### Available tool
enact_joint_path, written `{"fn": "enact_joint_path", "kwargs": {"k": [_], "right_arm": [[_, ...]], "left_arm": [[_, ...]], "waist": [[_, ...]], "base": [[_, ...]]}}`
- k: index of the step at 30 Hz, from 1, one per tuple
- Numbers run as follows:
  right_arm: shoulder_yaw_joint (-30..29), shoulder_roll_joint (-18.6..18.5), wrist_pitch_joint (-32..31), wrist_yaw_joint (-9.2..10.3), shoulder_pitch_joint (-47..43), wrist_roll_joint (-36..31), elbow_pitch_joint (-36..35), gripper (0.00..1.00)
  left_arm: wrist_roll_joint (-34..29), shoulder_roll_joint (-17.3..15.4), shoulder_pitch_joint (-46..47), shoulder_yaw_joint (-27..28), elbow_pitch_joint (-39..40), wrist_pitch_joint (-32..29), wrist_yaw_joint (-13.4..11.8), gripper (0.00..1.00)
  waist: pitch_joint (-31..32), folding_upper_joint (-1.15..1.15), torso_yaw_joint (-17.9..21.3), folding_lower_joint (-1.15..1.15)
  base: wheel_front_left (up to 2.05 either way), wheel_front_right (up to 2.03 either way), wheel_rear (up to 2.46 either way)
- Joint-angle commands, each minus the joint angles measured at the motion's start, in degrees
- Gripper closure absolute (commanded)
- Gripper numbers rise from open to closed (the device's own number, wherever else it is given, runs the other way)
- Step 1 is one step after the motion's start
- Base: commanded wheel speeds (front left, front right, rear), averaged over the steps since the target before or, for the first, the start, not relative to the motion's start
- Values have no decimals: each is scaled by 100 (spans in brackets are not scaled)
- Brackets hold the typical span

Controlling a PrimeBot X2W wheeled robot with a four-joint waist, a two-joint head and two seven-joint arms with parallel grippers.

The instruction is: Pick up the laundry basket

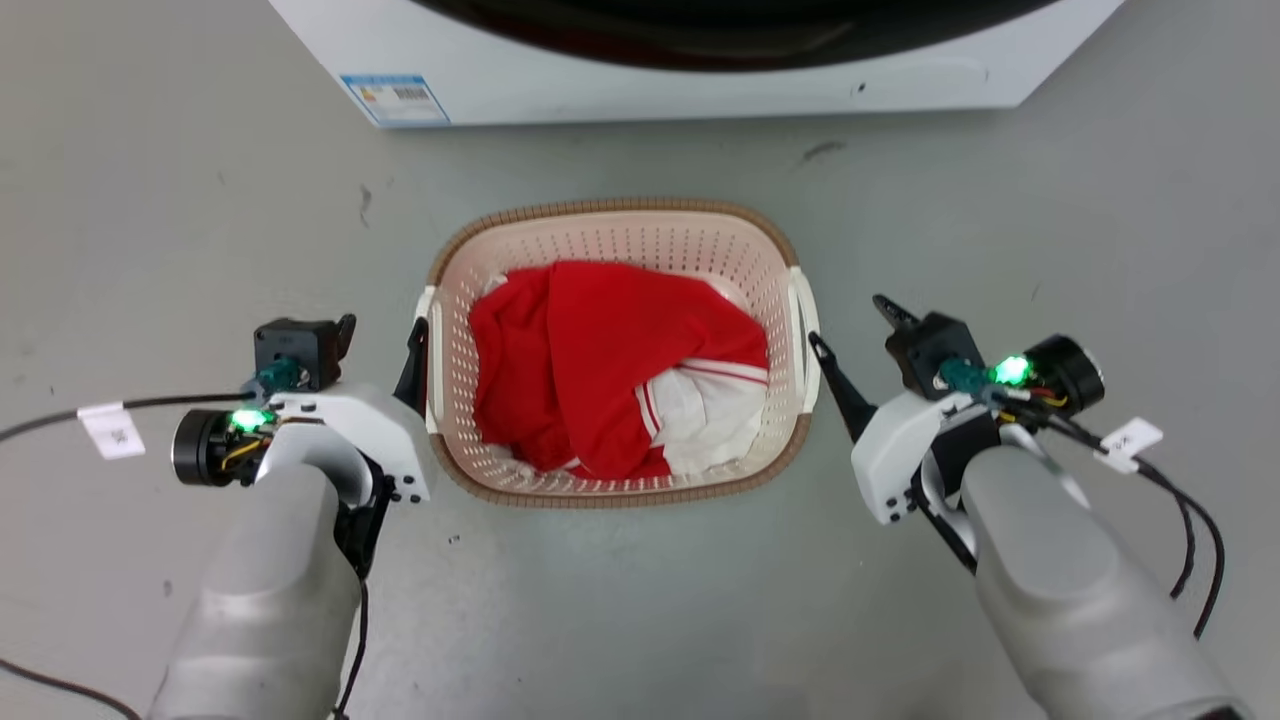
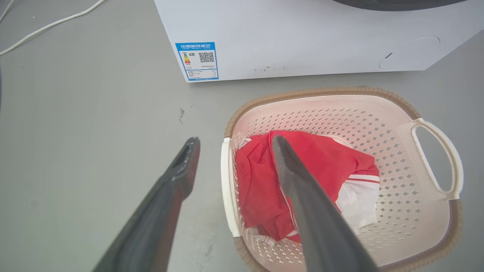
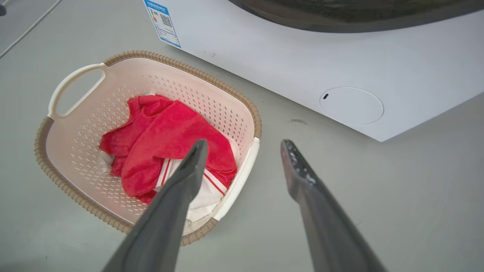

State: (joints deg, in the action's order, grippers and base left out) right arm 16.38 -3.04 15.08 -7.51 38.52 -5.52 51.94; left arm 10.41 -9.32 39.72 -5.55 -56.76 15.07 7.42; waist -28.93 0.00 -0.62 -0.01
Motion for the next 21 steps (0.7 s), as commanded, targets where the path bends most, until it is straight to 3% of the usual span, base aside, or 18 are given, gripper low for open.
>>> {"fn": "enact_joint_path", "kwargs": {"k": [1, 9, 21], "right_arm": [[21, -15, 14, 4, 235, 33, 146, 0], [147, 12, 14, 4, 1019, 87, 1181, 0], [633, 16, -65, 4, 1670, 519, 1794, 0]], "left_arm": [[65, -55, 164, -101, -136, 16, 3, 0], [594, -176, 808, -721, -822, 14, -1, 0], [1187, -225, 1420, -1416, -1294, -65, -1, 0]], "waist": [[-283, 0, 8, 1], [-845, 0, -19, 1], [-1543, 0, -120, 1]], "base": [[0, 0, 0], [0, 0, 0], [0, 0, 0]]}}
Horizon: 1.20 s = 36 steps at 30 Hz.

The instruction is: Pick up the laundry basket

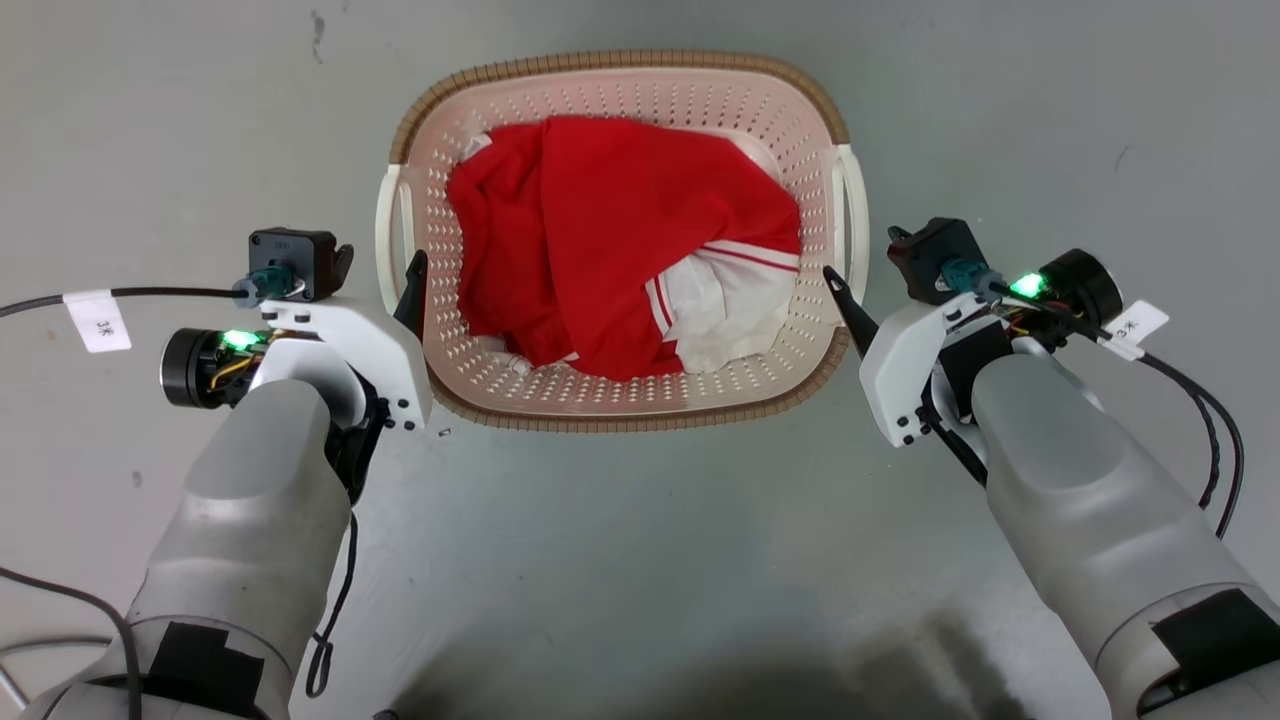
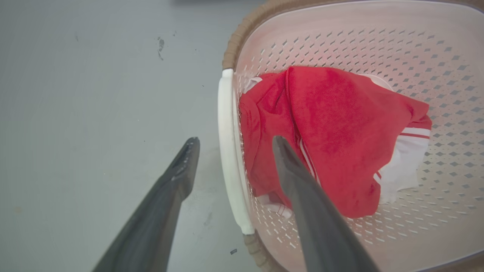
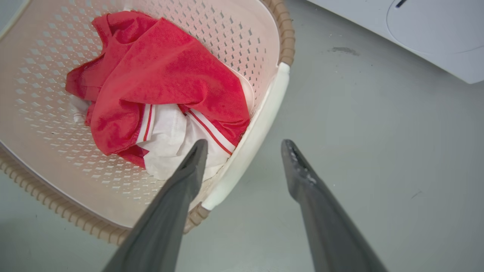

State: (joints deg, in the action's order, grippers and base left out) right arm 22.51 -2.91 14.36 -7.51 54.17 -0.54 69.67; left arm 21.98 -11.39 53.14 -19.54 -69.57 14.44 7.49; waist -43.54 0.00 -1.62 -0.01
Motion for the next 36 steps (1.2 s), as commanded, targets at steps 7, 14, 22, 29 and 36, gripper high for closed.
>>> {"fn": "enact_joint_path", "kwargs": {"k": [7, 14, 22, 29, 36], "right_arm": [[221, 2, -178, 4, 328, 237, 173, 0], [344, 4, -250, 4, 502, 317, 243, 0], [407, 4, -291, 4, 591, 415, 299, 58], [587, 2, -273, -12, 584, 544, 283, 100], [857, 12, -431, -21, 402, 783, 232, 100]], "left_arm": [[302, -10, 262, -352, -89, -58, -7, 0], [526, 17, 417, -670, -147, -192, -7, 0], [765, 21, 518, -1017, -193, -338, -7, 60], [936, -2, 575, -1244, -223, -377, -6, 100], [1113, 57, 442, -1438, -258, -398, -5, 100]], "waist": [[-367, 0, -52, 1], [-553, 0, -86, 1], [-665, 0, -103, 1], [-677, 0, -110, 1], [-419, 0, -122, 1]], "base": [[0, 0, 0], [0, 0, 0], [0, 0, 0], [0, 0, 0], [0, 0, 0]]}}
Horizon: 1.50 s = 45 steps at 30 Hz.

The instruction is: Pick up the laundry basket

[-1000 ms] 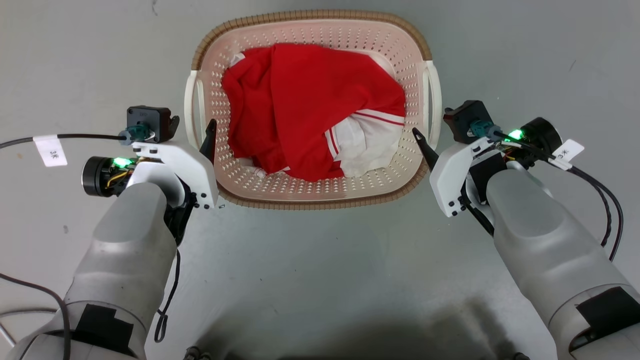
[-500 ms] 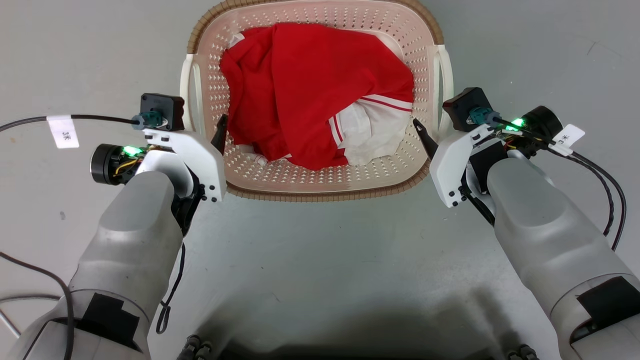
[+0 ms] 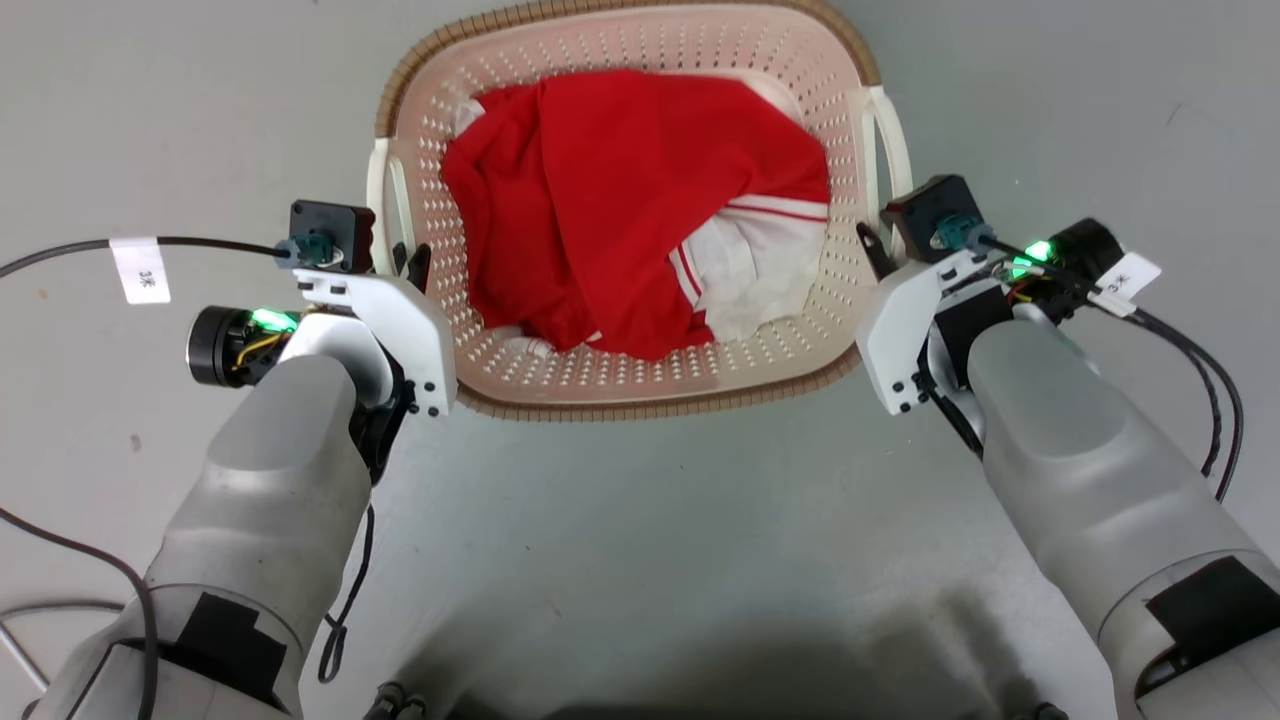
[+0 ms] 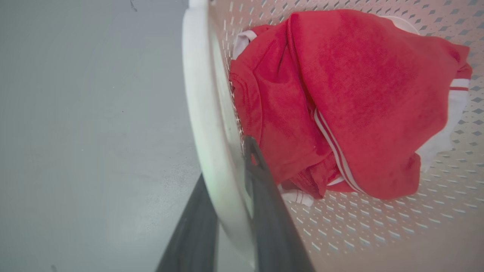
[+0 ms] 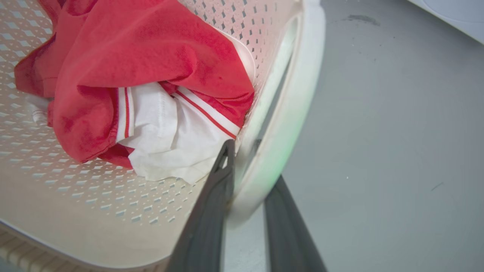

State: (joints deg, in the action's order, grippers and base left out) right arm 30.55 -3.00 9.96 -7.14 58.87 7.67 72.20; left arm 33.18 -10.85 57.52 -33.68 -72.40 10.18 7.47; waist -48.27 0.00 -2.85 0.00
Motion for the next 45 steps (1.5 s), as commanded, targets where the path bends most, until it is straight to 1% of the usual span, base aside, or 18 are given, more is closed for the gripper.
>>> {"fn": "enact_joint_path", "kwargs": {"k": [1, 10, 25, 39, 45], "right_arm": [[115, 23, -46, -65, -106, 16, -46, 100], [701, 49, -468, -71, -456, 589, -207, 100], [1676, 68, -1023, -71, -1243, 1624, -327, 100], [2367, 83, -1470, -72, -1839, 2490, -328, 100], [2690, 38, -1683, -72, -2148, 2849, -332, 100]], "left_arm": [[29, 5, -22, -51, 20, 6, -3, 100], [337, 39, -304, -347, 64, -287, 4, 100], [988, 19, -1239, -964, 330, -945, 10, 100], [1623, -70, -1874, -1583, 672, -1634, 33, 100], [1878, -82, -2174, -1843, 727, -1804, 34, 100]], "waist": [[113, 0, 7, 0], [828, 0, 110, 0], [2478, 0, 364, 0], [3656, 0, 565, 0], [4165, 0, 629, 0]], "base": [[0, 0, 0], [0, 0, 0], [0, 0, 0], [0, 0, 0], [0, 0, 0]]}}
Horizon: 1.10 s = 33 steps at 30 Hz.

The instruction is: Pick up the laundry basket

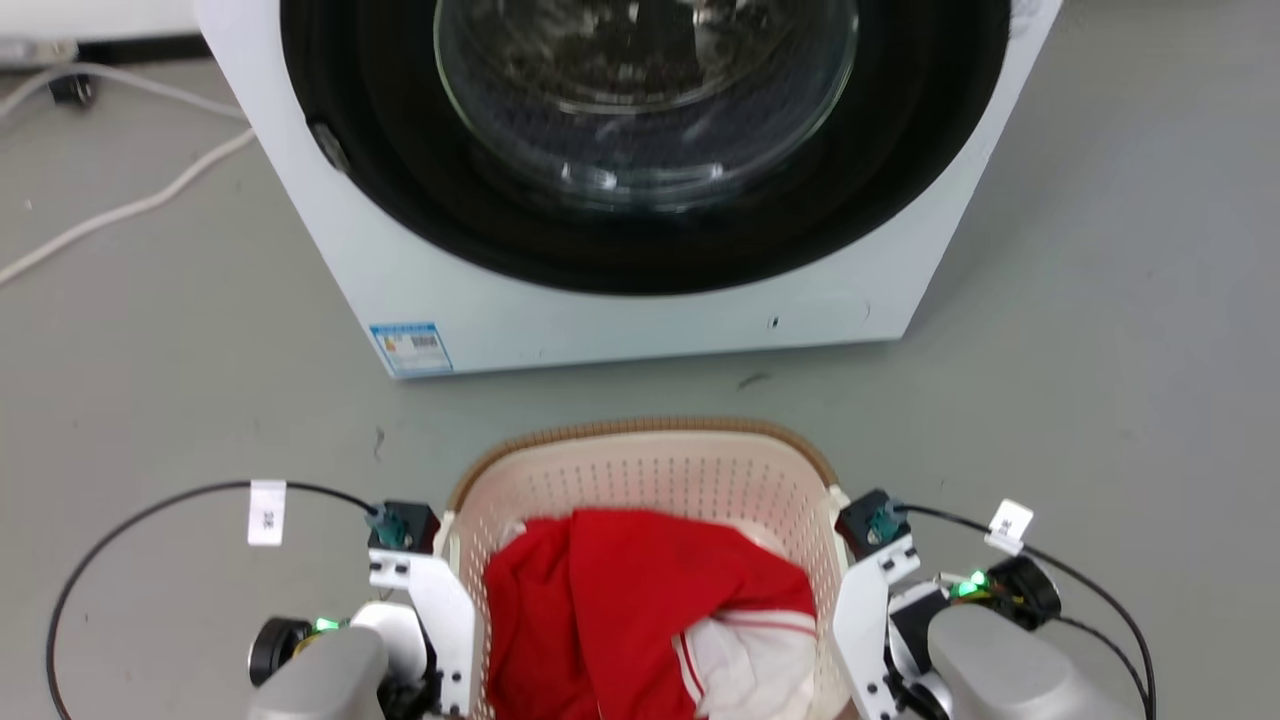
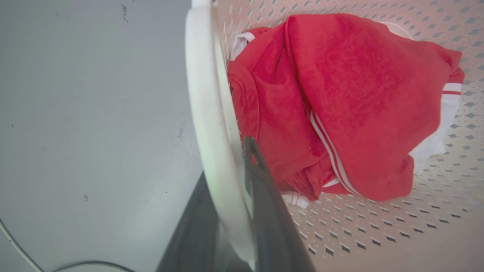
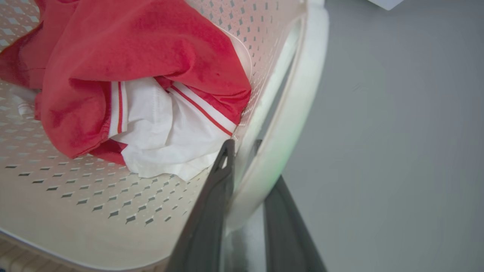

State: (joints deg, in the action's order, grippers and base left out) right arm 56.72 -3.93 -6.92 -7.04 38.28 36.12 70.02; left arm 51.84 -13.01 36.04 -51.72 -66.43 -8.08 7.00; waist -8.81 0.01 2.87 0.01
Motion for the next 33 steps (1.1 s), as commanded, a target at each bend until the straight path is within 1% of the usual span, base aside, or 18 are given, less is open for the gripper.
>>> {"fn": "enact_joint_path", "kwargs": {"k": [1, 6, 13, 23, 33], "right_arm": [[130, 117, -31, -82, -143, 68, -134, 100], [398, 42, -153, -82, -383, 353, -195, 100], [687, -42, -196, -82, -551, 692, -209, 100], [985, -61, -187, -82, -761, 1087, -141, 100], [1247, -53, -172, -82, -839, 1375, -120, 100]], "left_arm": [[49, 135, -80, -81, 137, 8, 81, 100], [227, 145, -324, -273, 134, -36, 81, 100], [379, 165, -448, -490, 81, -34, 81, 100], [596, 194, -529, -766, 24, -127, 81, 100], [751, 195, -563, -986, -35, -84, 80, 100]], "waist": [[300, -1, 67, -1], [681, -1, 119, -1], [943, -1, 142, -1], [1181, -1, 92, -1], [1319, -1, 70, -1]], "base": [[0, 0, 0], [0, 0, 0], [0, 0, 0], [0, 0, 0], [0, 0, 0]]}}
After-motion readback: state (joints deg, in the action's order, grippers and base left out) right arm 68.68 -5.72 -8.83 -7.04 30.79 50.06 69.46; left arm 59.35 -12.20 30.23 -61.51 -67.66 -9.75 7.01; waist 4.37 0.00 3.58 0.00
